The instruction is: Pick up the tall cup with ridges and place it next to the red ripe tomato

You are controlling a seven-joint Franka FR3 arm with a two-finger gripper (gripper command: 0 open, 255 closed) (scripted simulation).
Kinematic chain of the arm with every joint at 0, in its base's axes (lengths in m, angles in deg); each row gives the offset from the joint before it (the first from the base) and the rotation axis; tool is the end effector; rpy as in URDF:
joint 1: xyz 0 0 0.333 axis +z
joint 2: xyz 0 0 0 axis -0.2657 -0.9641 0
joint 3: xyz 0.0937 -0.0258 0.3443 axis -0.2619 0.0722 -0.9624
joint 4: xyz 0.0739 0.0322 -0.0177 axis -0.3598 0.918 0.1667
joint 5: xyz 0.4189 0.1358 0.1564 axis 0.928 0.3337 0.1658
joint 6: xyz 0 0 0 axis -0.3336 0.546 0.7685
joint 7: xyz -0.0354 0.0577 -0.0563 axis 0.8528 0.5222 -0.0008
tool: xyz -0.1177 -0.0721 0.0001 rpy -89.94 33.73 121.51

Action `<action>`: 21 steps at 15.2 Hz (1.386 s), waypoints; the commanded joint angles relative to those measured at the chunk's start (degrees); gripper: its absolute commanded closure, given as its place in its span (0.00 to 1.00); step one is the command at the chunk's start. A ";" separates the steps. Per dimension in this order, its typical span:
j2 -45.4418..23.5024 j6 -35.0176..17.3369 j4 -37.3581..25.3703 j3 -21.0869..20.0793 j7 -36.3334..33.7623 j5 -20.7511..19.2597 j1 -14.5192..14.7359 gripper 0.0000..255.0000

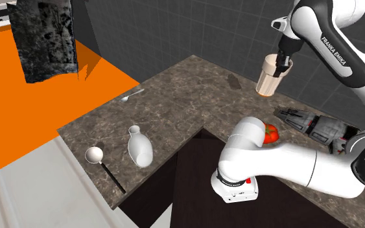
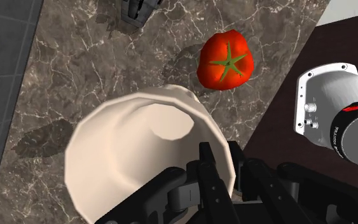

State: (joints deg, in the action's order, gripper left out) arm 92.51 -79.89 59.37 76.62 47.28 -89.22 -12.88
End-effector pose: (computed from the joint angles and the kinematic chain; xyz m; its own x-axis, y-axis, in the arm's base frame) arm -0.1618 -0.3391 0.6118 0.9805 -0.1950 -0.0241 -0.1927 -0.9783 0.0764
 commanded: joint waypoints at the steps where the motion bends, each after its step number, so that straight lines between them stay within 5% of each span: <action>1: 0.77 0.77 -1.80 1.65 3.24 -2.60 -0.41 1.00; 11: 0.91 3.42 -15.82 8.90 19.79 -14.12 0.23 1.00; 21: 6.21 0.21 -8.13 12.27 18.72 -17.37 -2.38 1.00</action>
State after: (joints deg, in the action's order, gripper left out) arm 98.19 -79.36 50.45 88.58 66.12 -106.26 -14.96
